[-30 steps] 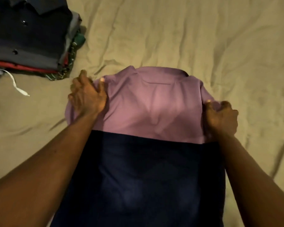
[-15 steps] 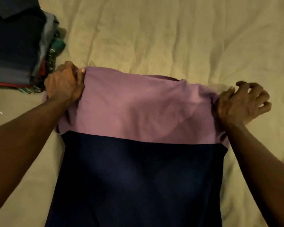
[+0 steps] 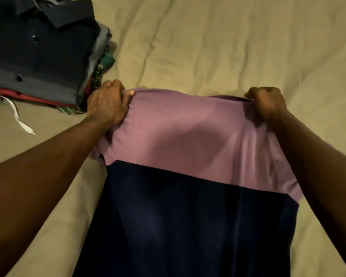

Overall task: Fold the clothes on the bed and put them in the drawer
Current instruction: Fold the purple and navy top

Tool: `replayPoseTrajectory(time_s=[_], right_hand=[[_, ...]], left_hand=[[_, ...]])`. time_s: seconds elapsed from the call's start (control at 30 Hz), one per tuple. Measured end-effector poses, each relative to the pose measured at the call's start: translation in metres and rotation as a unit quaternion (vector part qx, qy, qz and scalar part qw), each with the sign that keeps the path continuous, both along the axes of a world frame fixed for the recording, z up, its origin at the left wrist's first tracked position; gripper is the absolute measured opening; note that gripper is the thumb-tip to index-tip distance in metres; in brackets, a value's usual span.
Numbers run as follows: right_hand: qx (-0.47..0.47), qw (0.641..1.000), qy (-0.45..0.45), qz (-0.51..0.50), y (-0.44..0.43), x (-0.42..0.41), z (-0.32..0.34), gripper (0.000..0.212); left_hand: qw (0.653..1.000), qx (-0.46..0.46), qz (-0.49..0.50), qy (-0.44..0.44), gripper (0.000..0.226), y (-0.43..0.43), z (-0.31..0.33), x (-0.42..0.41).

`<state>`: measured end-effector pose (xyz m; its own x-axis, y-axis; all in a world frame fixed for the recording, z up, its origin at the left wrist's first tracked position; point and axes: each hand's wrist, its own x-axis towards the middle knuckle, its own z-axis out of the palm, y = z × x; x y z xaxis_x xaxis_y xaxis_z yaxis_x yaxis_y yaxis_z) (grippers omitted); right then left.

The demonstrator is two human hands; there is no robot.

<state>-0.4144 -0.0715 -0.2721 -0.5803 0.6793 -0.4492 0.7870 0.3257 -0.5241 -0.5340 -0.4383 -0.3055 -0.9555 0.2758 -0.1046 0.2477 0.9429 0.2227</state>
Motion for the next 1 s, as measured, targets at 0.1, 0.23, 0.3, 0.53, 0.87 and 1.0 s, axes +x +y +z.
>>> replayPoseTrajectory(time_s=[0.1,0.23,0.3,0.53,0.87,1.0], right_hand=[[-0.015,0.992,0.000,0.126,-0.015,-0.019,0.005,0.054],[0.205,0.917,-0.088,0.330,-0.032,-0.042,-0.002,0.023],[0.278,0.920,-0.065,0.268,-0.034,-0.053,-0.001,0.024],[0.246,0.945,0.165,0.141,-0.096,-0.031,0.001,0.027],[-0.207,0.961,0.149,0.105,-0.209,0.040,-0.017,0.018],[-0.578,0.804,0.138,-0.032,-0.220,0.046,0.023,0.046]], left_hand=[[0.999,0.025,-0.005,-0.022,0.039,-0.005,-0.004,-0.001],[0.995,0.057,-0.023,-0.076,0.034,-0.013,-0.001,-0.008],[0.992,0.076,-0.012,-0.102,0.030,-0.017,0.006,-0.010],[0.988,0.057,0.090,-0.115,0.072,-0.053,0.031,0.021],[0.960,0.153,0.188,-0.144,0.026,-0.058,0.076,0.042],[0.986,0.138,0.026,-0.095,0.034,0.000,0.107,0.101]])
